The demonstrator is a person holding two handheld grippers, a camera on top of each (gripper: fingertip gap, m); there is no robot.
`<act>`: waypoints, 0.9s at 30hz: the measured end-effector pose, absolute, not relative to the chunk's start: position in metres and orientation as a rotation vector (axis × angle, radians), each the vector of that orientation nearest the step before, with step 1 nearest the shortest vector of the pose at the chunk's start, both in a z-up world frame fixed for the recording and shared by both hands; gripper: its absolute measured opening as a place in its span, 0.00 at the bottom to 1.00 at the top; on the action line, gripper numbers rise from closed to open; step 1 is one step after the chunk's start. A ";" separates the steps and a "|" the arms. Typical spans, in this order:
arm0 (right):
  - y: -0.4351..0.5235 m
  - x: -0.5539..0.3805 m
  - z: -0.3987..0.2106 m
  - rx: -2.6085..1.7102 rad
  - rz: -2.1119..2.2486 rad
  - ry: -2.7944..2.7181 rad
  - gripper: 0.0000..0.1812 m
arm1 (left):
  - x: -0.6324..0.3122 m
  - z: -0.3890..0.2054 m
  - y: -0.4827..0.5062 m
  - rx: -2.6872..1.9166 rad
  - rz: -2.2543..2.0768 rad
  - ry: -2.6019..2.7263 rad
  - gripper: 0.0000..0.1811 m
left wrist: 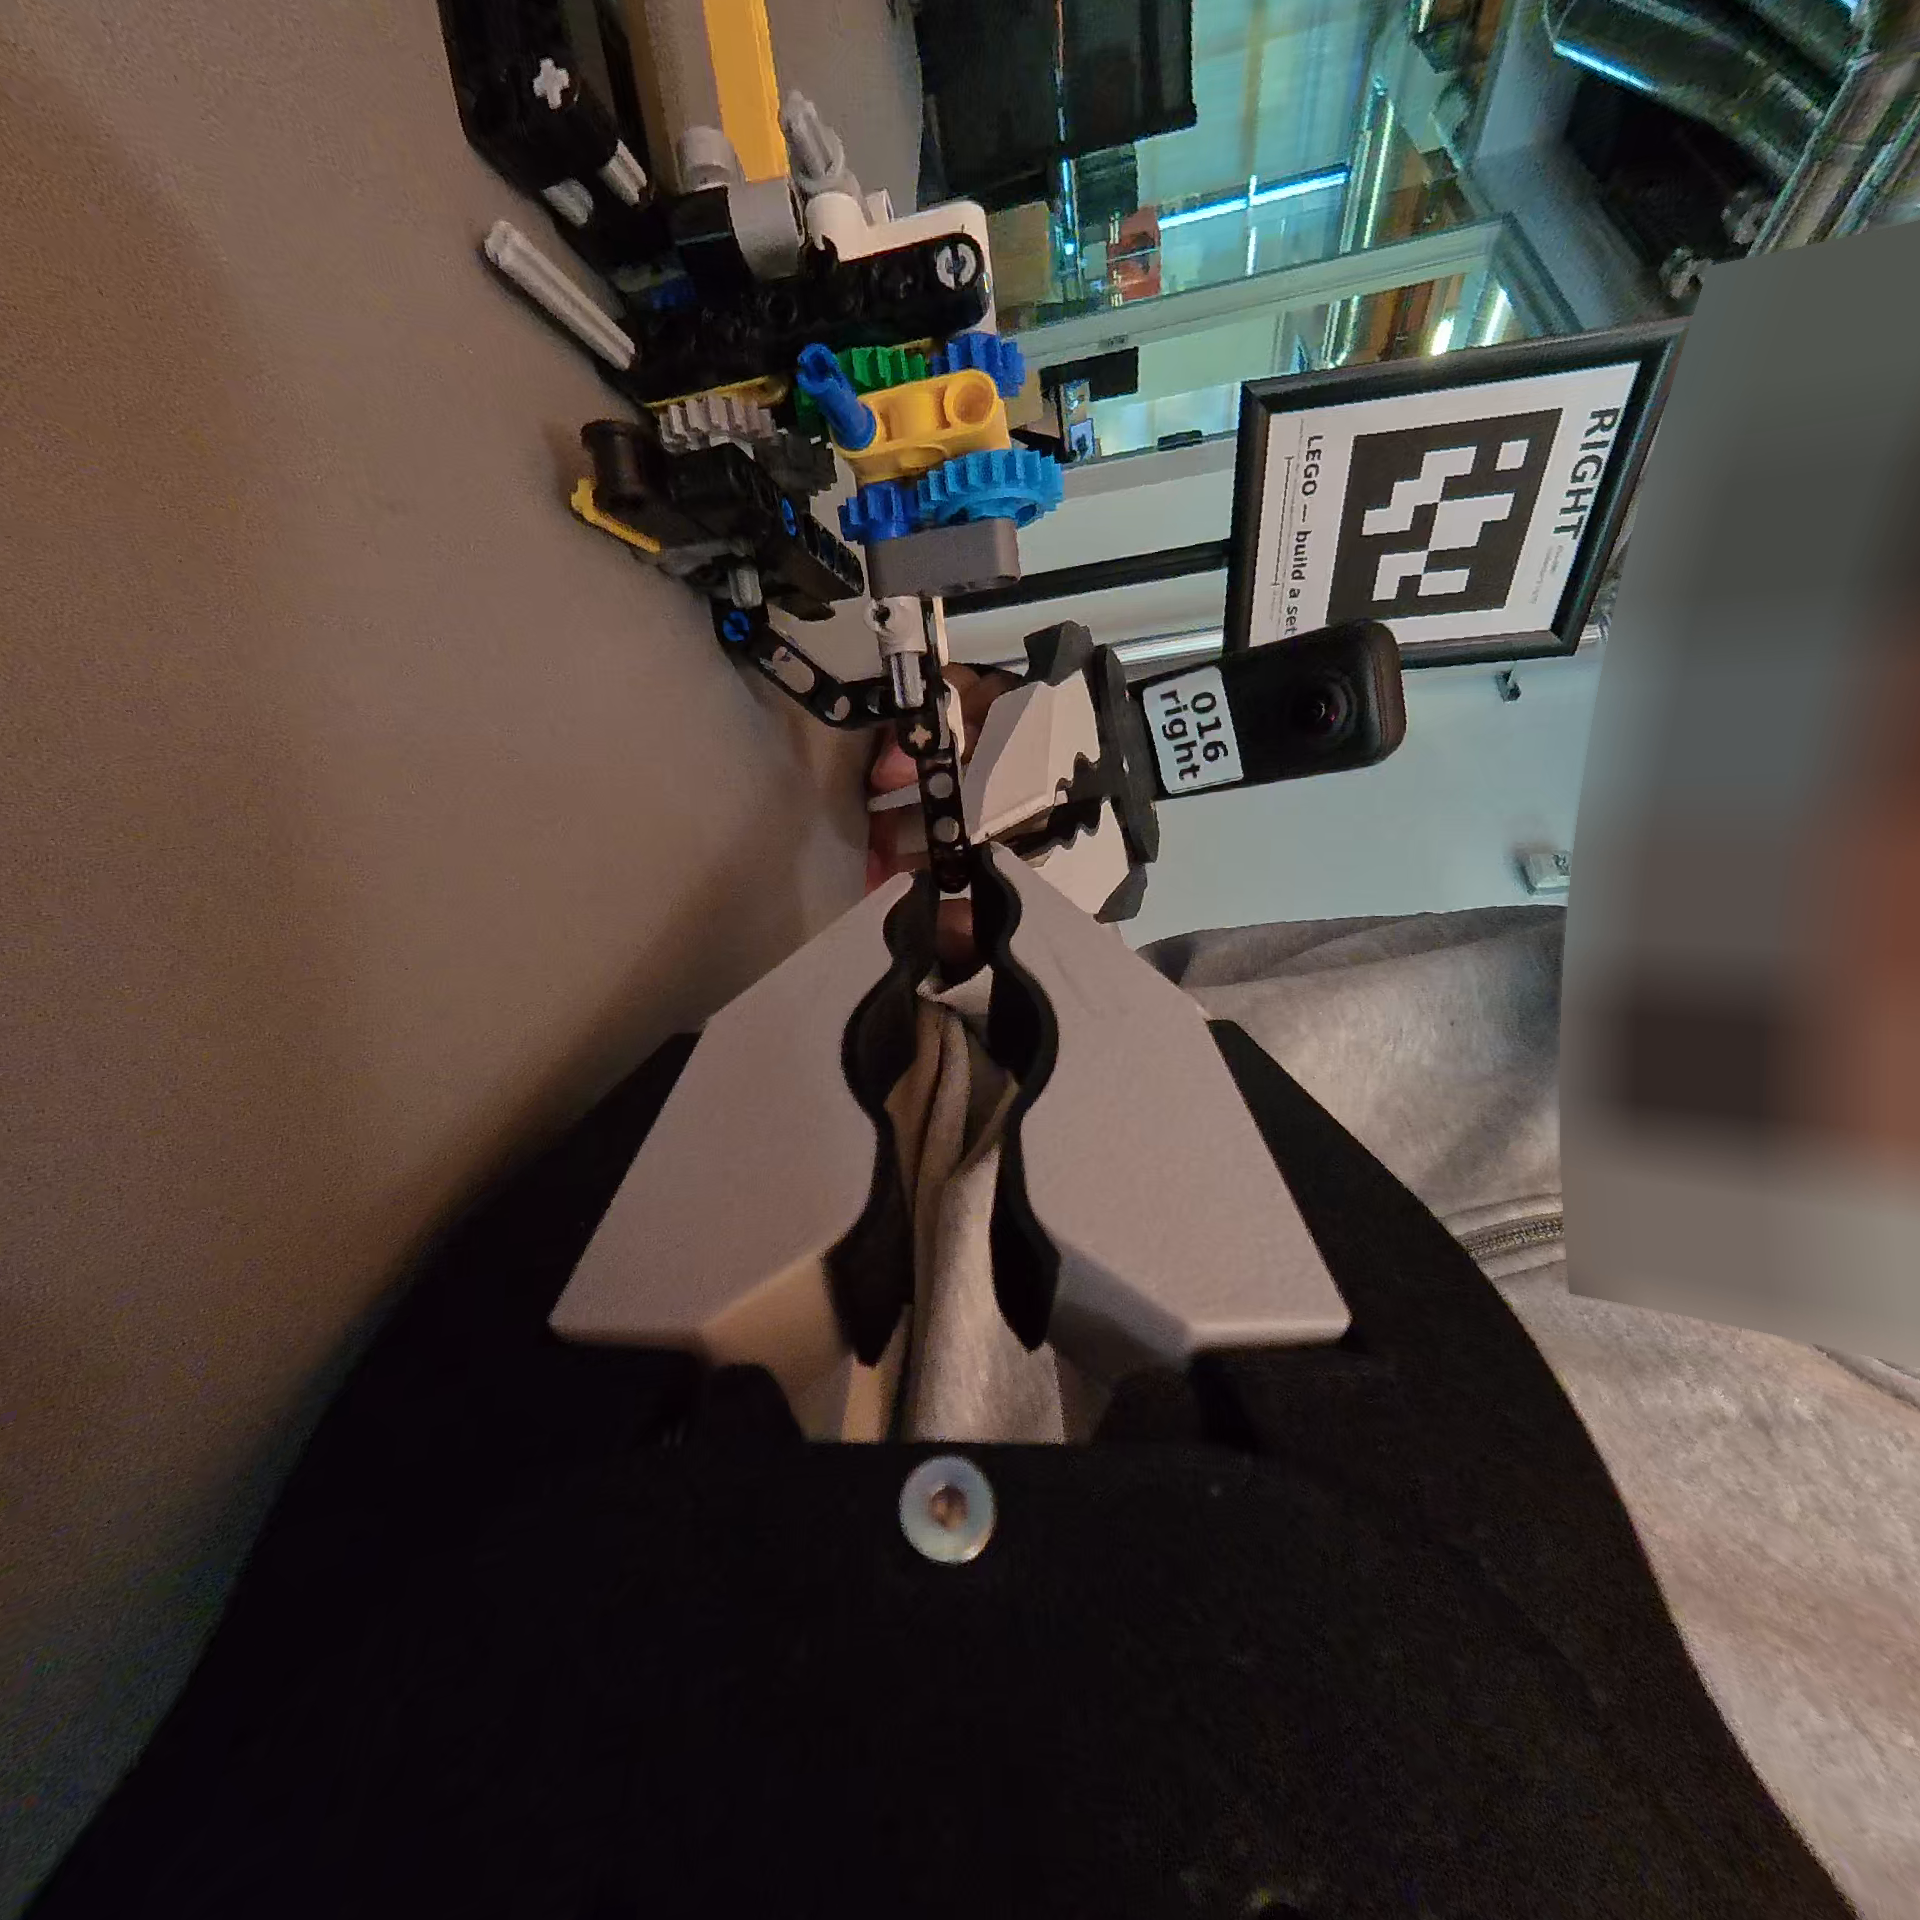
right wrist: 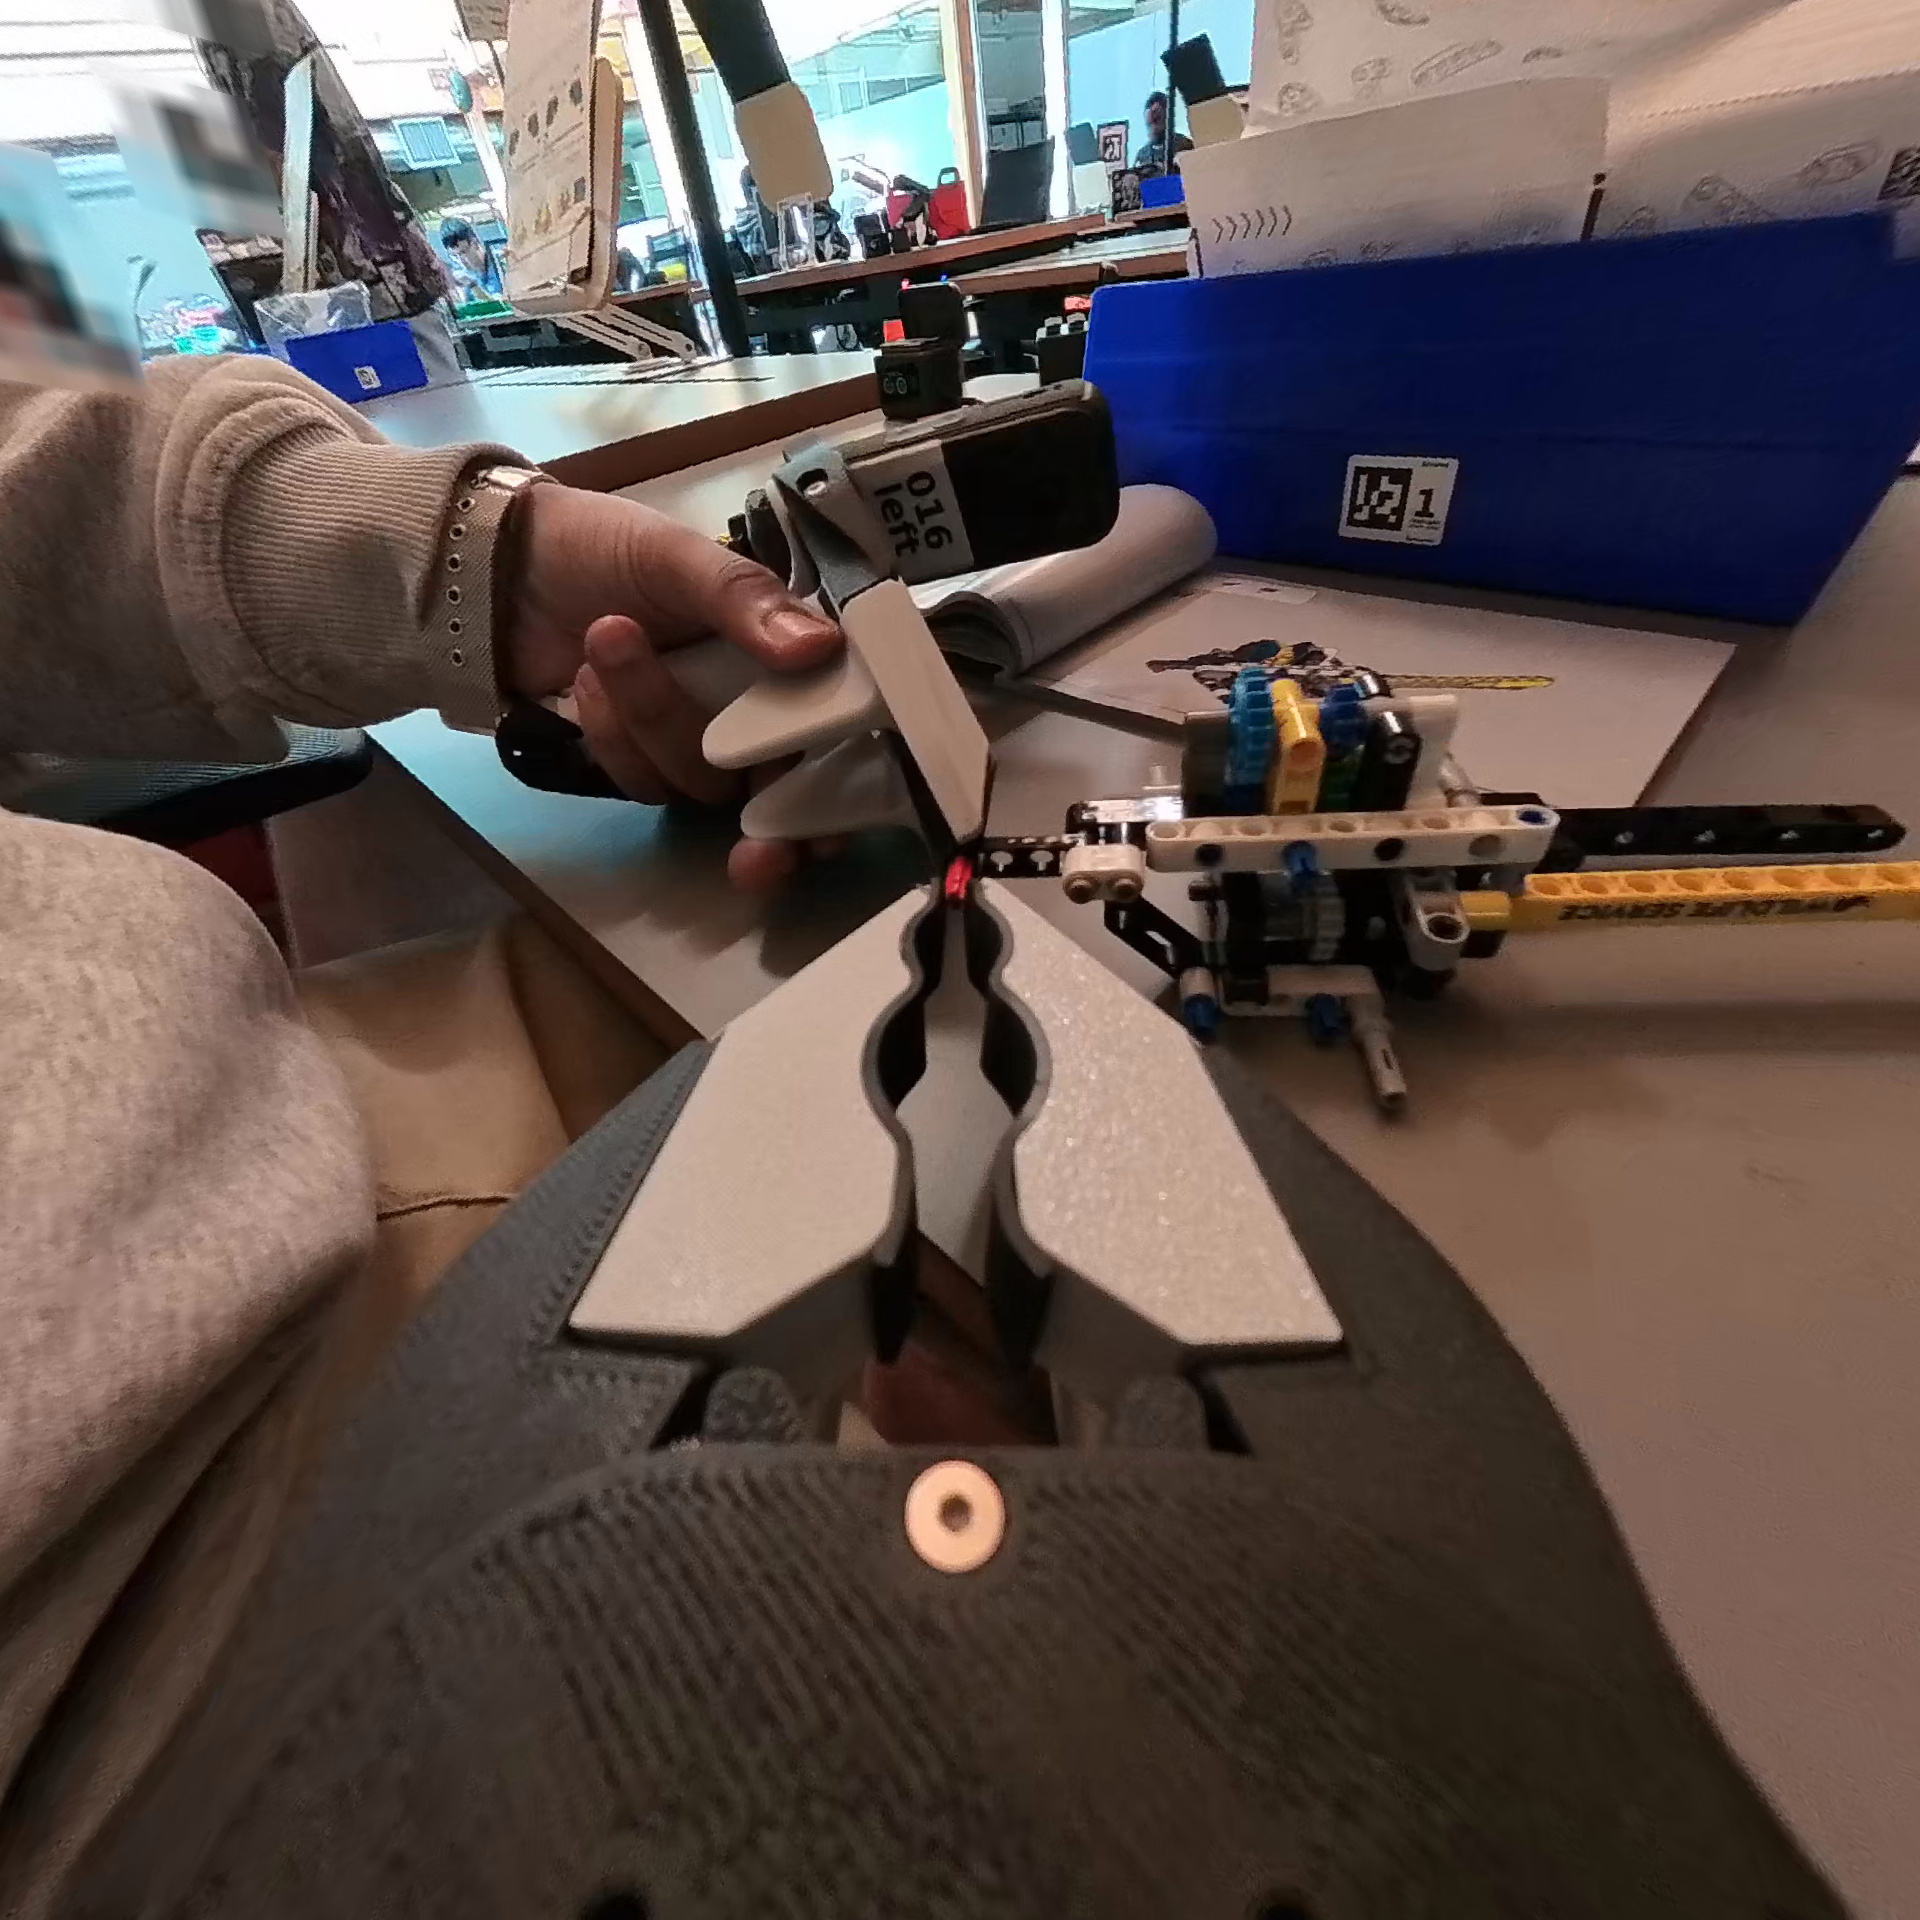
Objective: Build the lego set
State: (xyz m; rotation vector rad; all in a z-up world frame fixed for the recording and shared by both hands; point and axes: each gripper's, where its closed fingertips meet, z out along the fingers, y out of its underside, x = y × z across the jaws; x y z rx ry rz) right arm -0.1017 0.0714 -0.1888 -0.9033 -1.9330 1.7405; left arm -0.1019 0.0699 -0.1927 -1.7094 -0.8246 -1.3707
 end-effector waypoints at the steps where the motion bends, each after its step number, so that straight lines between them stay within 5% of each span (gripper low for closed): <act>1: 0.072 -0.102 -0.189 -0.906 1.747 -1.932 0.01 | -0.102 -0.193 0.070 -1.710 -1.369 -0.825 0.05; 27: 0.071 -0.099 -0.187 -0.914 1.805 -1.940 0.01 | -0.100 -0.191 0.070 -1.690 -1.437 -0.827 0.05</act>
